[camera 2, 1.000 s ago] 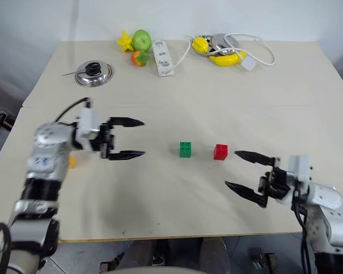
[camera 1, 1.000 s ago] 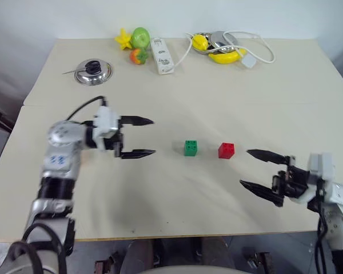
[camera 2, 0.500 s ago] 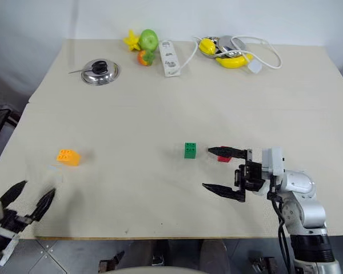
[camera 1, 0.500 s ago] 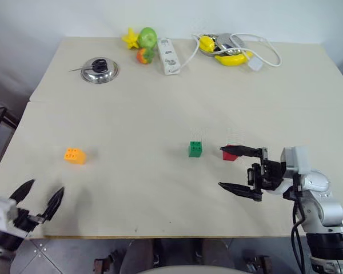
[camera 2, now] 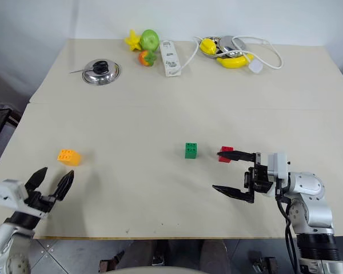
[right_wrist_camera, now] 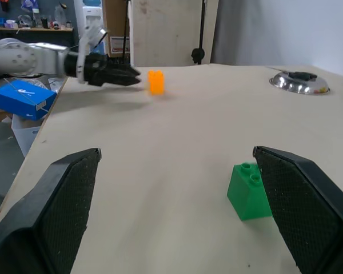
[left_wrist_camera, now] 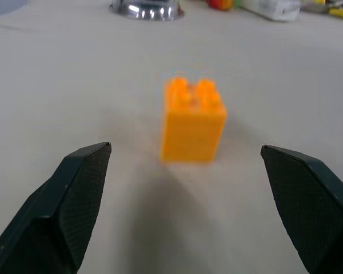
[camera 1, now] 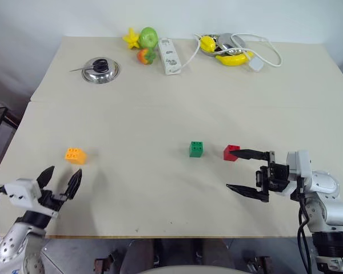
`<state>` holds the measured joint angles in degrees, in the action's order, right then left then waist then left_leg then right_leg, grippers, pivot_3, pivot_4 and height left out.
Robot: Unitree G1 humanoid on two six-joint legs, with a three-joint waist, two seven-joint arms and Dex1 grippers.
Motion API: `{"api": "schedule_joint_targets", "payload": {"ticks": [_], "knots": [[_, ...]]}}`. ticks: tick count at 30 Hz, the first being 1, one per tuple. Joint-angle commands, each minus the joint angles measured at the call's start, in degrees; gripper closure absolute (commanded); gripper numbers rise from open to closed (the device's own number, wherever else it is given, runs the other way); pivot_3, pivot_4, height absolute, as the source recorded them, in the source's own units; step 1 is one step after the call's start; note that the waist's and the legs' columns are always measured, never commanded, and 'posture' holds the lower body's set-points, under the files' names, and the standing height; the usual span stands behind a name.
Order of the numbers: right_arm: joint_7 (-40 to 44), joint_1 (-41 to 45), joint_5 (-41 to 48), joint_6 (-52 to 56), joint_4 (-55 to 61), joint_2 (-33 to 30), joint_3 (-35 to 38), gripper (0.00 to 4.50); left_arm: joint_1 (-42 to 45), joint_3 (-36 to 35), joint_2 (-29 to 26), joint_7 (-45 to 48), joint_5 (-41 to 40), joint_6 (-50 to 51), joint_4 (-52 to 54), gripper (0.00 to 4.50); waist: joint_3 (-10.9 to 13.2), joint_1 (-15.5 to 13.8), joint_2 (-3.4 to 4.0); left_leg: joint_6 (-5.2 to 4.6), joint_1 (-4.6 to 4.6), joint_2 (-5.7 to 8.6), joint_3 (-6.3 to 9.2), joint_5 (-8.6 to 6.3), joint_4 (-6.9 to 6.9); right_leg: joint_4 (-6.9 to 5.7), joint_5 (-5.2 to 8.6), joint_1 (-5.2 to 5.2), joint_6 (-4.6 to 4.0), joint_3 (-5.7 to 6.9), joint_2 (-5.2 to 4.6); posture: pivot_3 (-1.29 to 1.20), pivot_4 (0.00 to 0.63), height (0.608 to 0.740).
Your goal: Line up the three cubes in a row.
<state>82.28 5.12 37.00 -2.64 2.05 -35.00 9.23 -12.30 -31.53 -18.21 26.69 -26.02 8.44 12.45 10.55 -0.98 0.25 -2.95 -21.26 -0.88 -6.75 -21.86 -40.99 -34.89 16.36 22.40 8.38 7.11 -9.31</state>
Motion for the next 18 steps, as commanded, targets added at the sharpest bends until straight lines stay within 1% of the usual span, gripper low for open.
{"api": "schedule_joint_targets", "payload": {"ticks": [1,2,5,10,11,12,13,15,17,18], "knots": [[0.14,-1.21,1.12,0.31,2.87,-0.76,1.10,0.00,1.54,1.22,-1.42,-3.01,1.57,1.83,0.31,0.04,-0.01,0.01,0.02,0.00,0.00,0.00,0.00,0.00,-0.01,-0.01,0.00,0.00,0.00,0.01,0.01,0.00,0.150,0.740],[-0.27,-1.67,1.18,0.43,3.50,-0.64,1.21,0.00,2.51,1.77,-1.63,-3.58,2.09,1.94,-0.40,0.04,-0.01,0.01,0.02,-0.01,0.00,0.02,-0.03,0.01,0.00,-0.01,0.00,0.00,0.00,0.01,0.00,0.00,0.150,0.740],[-1.59,-2.92,1.31,0.88,5.22,-0.39,1.39,0.00,3.68,2.83,-2.29,-4.29,3.07,2.32,-1.59,0.61,-0.01,0.23,0.01,-0.02,0.00,0.02,-0.05,0.01,0.01,0.00,0.00,0.00,0.00,0.02,0.04,0.00,0.150,0.740],[-2.93,-4.43,1.23,1.46,6.39,-0.51,1.76,0.00,4.13,4.79,-4.59,-1.96,3.66,1.72,-2.46,2.14,-0.01,0.64,0.01,-0.01,0.00,0.00,-0.05,0.01,0.00,0.02,0.00,0.00,0.00,0.01,0.07,0.00,0.150,0.740],[-3.16,-4.67,1.23,1.55,6.53,-0.56,1.93,0.00,4.38,4.96,-5.08,-1.63,3.69,1.58,-2.76,2.51,-0.01,0.64,0.01,-0.01,0.00,0.00,-0.05,0.01,0.00,0.02,0.00,0.00,0.00,0.01,0.07,0.00,0.150,0.740],[-3.59,-5.10,1.38,1.76,6.65,-0.79,2.50,0.00,5.17,5.22,-6.03,0.04,3.05,1.03,-2.97,2.82,-0.01,0.62,0.01,-0.01,0.00,0.00,-0.05,0.01,0.00,0.01,0.00,-0.01,0.00,0.02,0.06,0.00,0.150,0.740],[-3.98,-5.55,1.49,1.80,6.69,-1.04,3.17,0.00,6.16,5.40,-7.11,2.18,1.95,0.62,-3.05,3.02,-0.01,0.53,0.01,-0.01,0.00,0.00,-0.04,0.01,0.00,0.01,0.00,-0.01,0.00,0.02,0.05,0.00,0.150,0.740],[-4.50,-7.19,1.57,1.85,6.16,-2.11,5.43,0.00,10.03,7.70,-11.65,11.85,-1.18,-0.44,-2.64,3.00,0.00,0.11,0.00,-0.01,-0.01,0.01,-0.04,0.01,0.00,0.01,0.00,0.00,0.00,0.02,0.05,0.00,0.150,0.740],[-4.93,-9.10,1.59,1.79,5.43,-2.99,7.75,0.00,15.09,13.00,-16.96,23.63,-2.68,-0.46,-3.18,3.00,0.00,-0.45,0.00,-0.01,-0.05,0.02,-0.02,0.01,-0.04,-0.01,0.00,0.04,0.00,0.07,0.04,0.00,0.150,0.740],[-5.25,-9.69,1.63,1.92,5.27,-3.23,8.43,0.00,17.23,15.21,-18.79,27.54,-2.91,-0.18,-4.13,3.00,-0.01,-0.60,0.02,-0.01,-0.05,0.03,-0.02,0.01,-0.04,0.00,0.00,0.03,0.00,0.07,0.03,0.00,0.150,0.740]]}}
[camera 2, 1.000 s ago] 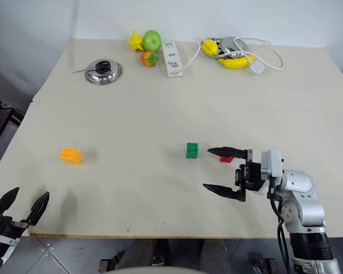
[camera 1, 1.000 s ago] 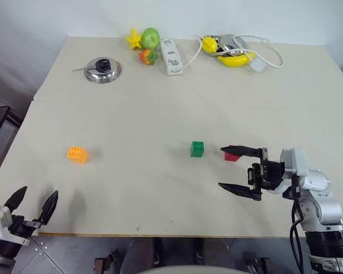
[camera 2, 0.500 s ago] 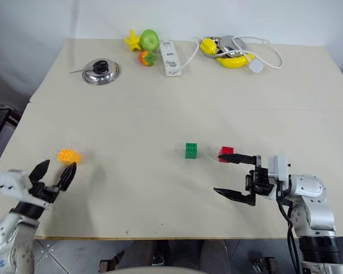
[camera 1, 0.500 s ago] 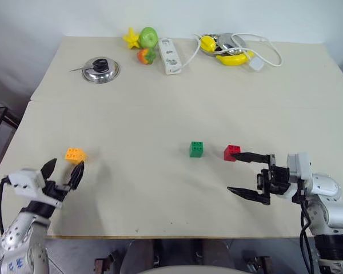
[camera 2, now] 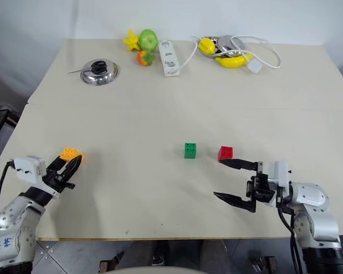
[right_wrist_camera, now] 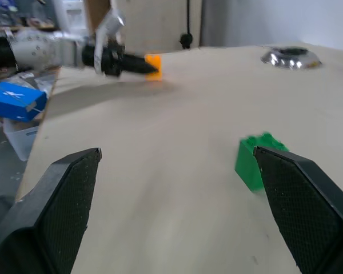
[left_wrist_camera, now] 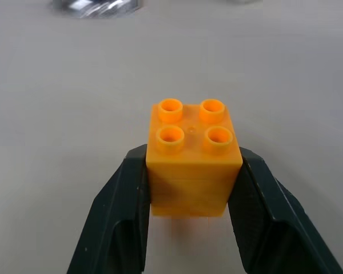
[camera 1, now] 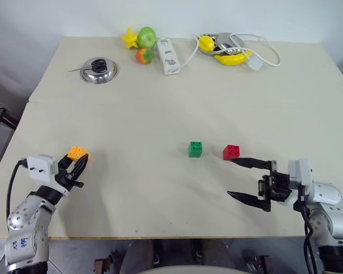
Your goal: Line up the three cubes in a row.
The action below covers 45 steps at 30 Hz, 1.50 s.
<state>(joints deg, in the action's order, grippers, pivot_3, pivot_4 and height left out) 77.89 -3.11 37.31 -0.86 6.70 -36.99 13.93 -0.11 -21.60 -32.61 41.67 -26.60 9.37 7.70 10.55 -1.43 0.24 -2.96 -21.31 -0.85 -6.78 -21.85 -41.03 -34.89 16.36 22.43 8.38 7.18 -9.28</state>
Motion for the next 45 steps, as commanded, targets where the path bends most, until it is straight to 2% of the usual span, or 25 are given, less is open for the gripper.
{"api": "schedule_joint_targets", "payload": {"ticks": [1,3,6,9,12,17,24,29,32,34,36,40,43,45], "knots": [[-1.08,-1.88,1.28,0.16,0.51,-1.37,4.20,0.00,7.29,7.16,-5.47,15.18,-1.86,-1.50,-1.08,3.00,-0.04,-0.09,0.08,-0.01,0.00,0.06,0.01,0.00,-0.01,-0.04,0.00,-0.01,0.00,0.01,-0.03,0.00,0.150,0.740],[-1.38,-3.56,1.14,-0.25,0.19,-1.78,6.31,0.00,17.38,14.60,-5.16,22.53,1.04,-3.50,-8.43,3.00,-0.15,0.02,0.29,-0.01,0.06,0.09,-0.09,0.00,0.04,0.01,0.00,-0.05,0.01,0.01,-0.03,0.00,0.150,0.740],[-2.19,-5.17,1.16,-0.58,1.05,-1.70,8.05,0.00,28.01,22.34,-2.85,31.15,4.72,-7.43,-19.38,3.00,-0.15,0.07,0.34,-0.07,0.03,0.25,-0.17,0.05,0.05,0.02,-0.02,-0.05,0.04,0.08,0.11,0.00,0.150,0.740],[-3.52,-7.60,1.53,-0.43,3.85,-1.28,9.36,0.00,38.67,28.33,0.42,39.43,9.90,-14.59,-36.12,3.00,-0.14,0.43,0.32,0.04,0.03,0.11,-0.33,0.02,0.07,0.18,-0.02,-0.03,0.05,0.03,0.54,0.00,0.150,0.740],[-4.51,-10.15,2.09,-0.28,6.32,-1.15,10.65,0.00,46.25,30.17,3.97,42.43,12.87,-20.25,-49.07,3.00,-0.11,0.69,0.28,0.24,-0.03,-0.06,-0.66,0.08,0.15,0.28,0.01,0.04,0.06,0.06,0.77,0.00,0.150,0.740],[-6.17,-13.96,2.69,-0.16,9.85,-0.63,12.05,0.00,52.63,30.17,6.91,42.61,16.88,-27.66,-63.86,3.00,-0.05,1.31,0.18,0.25,-0.04,-0.09,-0.80,0.08,0.15,0.30,0.03,0.05,0.08,0.03,0.75,0.00,0.150,0.740],[-7.16,-15.41,2.92,-0.53,10.67,-0.52,12.77,0.00,54.59,28.27,7.58,43.47,18.28,-31.22,-70.49,3.00,0.02,1.36,0.06,0.19,-0.04,-0.08,-0.30,0.10,0.06,0.23,0.01,0.04,0.11,-0.02,0.70,0.00,0.150,0.740],[-6.58,-14.81,2.94,-0.87,9.12,-0.85,12.69,0.00,54.21,26.77,6.65,44.67,18.10,-31.54,-70.50,1.38,0.03,1.36,0.04,0.18,-0.05,-0.08,-0.27,0.10,0.05,0.19,0.01,0.05,0.11,-0.01,0.68,0.00,0.150,0.740],[-6.04,-12.77,3.95,-0.63,7.33,-1.12,13.20,0.00,52.52,23.71,4.96,46.20,14.77,-29.70,-65.80,0.49,0.03,1.38,0.03,0.17,-0.05,-0.08,-0.25,0.10,0.03,0.18,0.01,0.05,0.11,-0.01,0.67,0.00,0.150,0.740],[-5.89,-11.79,5.09,-0.31,6.52,-0.87,13.87,0.00,50.30,21.49,3.65,46.94,12.07,-27.31,-60.93,0.49,0.04,1.47,0.02,0.17,-0.06,-0.11,-0.23,0.10,0.02,0.16,0.01,0.05,0.11,-0.01,0.66,0.00,0.150,0.740],[-5.65,-11.12,6.41,-0.38,5.76,-0.39,14.69,0.00,45.04,18.67,1.61,46.51,7.60,-21.94,-51.43,0.49,0.04,1.71,0.04,0.17,-0.05,-0.18,-0.19,0.10,0.04,0.15,0.01,0.06,0.10,0.00,0.65,0.00,0.150,0.740],[-4.31,-10.08,7.39,-0.98,3.86,0.10,15.08,0.00,29.27,12.35,-2.25,40.80,-0.77,-10.90,-29.23,0.49,0.05,1.87,0.04,0.18,-0.01,-0.41,-0.18,0.09,0.08,0.11,0.03,0.04,0.06,0.01,0.65,0.00,0.150,0.740],[-2.28,-8.01,7.10,-1.95,1.21,0.29,14.20,0.00,18.43,8.88,-4.54,36.87,-2.28,-7.76,-18.47,0.49,0.06,1.70,0.02,0.17,0.03,-0.43,-0.17,0.09,0.00,0.10,0.03,-0.02,0.06,-0.04,0.63,0.00,0.150,0.740],[-1.14,-6.19,6.68,-2.53,-0.75,0.45,13.70,0.00,13.69,7.15,-5.69,34.65,-1.76,-7.76,-15.23,0.49,0.07,1.31,0.04,0.17,0.06,-0.45,-0.16,0.09,-0.07,0.07,0.03,-0.06,0.06,-0.05,0.62,0.00,0.150,0.740]]}}
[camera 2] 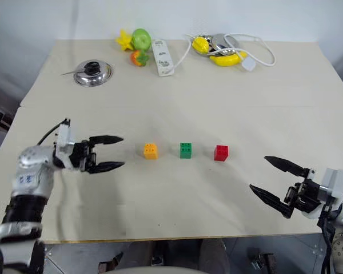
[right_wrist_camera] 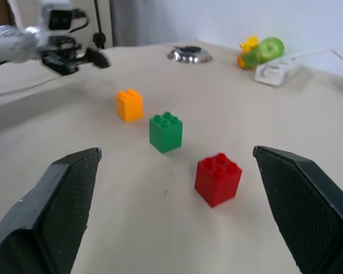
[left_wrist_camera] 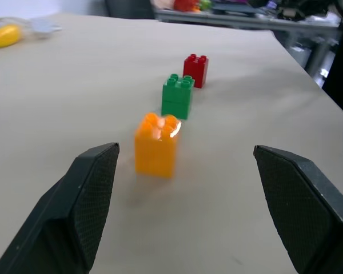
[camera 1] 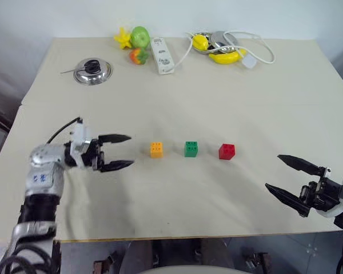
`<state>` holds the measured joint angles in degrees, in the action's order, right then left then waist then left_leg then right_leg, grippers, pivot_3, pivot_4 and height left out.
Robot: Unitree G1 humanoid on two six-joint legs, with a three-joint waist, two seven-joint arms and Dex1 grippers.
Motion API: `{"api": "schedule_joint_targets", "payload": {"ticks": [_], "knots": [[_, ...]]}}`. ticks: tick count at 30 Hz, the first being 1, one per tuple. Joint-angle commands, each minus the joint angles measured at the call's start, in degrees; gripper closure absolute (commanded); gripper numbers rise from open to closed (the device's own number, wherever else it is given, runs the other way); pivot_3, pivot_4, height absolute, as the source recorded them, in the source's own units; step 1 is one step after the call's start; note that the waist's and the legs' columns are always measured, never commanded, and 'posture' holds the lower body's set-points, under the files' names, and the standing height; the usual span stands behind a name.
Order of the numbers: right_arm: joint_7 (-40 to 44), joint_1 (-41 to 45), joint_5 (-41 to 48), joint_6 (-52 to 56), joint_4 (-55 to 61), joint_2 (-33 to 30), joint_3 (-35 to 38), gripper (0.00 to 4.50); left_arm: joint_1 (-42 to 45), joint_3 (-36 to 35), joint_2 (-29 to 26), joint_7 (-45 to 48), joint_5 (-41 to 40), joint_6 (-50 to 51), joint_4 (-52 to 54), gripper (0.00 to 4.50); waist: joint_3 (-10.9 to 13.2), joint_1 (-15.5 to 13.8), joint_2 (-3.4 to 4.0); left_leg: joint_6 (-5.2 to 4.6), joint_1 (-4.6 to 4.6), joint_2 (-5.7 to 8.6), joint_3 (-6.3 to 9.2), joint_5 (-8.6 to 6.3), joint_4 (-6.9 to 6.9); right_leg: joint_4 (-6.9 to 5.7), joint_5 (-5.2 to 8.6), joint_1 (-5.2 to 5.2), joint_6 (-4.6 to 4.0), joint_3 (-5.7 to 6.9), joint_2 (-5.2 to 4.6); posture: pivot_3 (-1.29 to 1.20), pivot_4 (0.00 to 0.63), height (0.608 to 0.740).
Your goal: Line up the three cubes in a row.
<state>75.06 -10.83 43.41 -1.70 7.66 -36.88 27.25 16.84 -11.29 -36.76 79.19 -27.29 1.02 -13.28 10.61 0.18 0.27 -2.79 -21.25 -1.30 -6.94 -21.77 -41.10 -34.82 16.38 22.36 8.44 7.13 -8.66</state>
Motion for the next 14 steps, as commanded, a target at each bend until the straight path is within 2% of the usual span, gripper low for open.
{"api": "schedule_joint_targets", "payload": {"ticks": [1,5,8,14], "knots": [[2.31,2.43,0.32,-1.83,-2.72,0.25,0.00,0.00,-4.96,-4.05,-1.80,-4.37,-0.51,-0.10,6.30,0.49,0.01,-0.48,0.02,-0.01,0.02,0.02,0.05,0.01,-0.01,-0.01,0.00,-0.02,-0.01,0.02,-0.03,0.00,0.150,0.740],[6.69,3.98,-1.24,-4.24,-5.47,-0.53,-0.77,0.00,-9.04,-7.12,-0.62,-10.85,-3.10,3.10,11.97,0.49,0.01,-1.06,0.05,-0.01,0.04,0.02,0.08,0.02,-0.03,-0.06,0.00,0.01,-0.04,0.01,-0.15,0.00,0.150,0.740],[6.90,5.33,-1.08,-4.23,-7.04,-0.47,-0.61,0.00,-11.84,-7.89,-0.01,-13.76,-3.50,3.90,15.93,0.49,-0.01,-0.78,0.10,0.02,0.04,0.06,0.06,0.00,0.05,-0.10,-0.01,0.04,-0.06,-0.04,-0.18,0.00,0.150,0.740],[7.25,7.43,-1.97,-4.35,-8.38,0.15,-2.24,0.00,-11.83,-6.91,0.69,-15.42,-0.23,-1.91,14.18,0.49,-0.01,-0.43,0.11,0.03,0.03,0.08,0.03,0.00,0.06,-0.08,-0.01,0.05,-0.07,0.01,-0.13,0.00,0.150,0.740]]}}
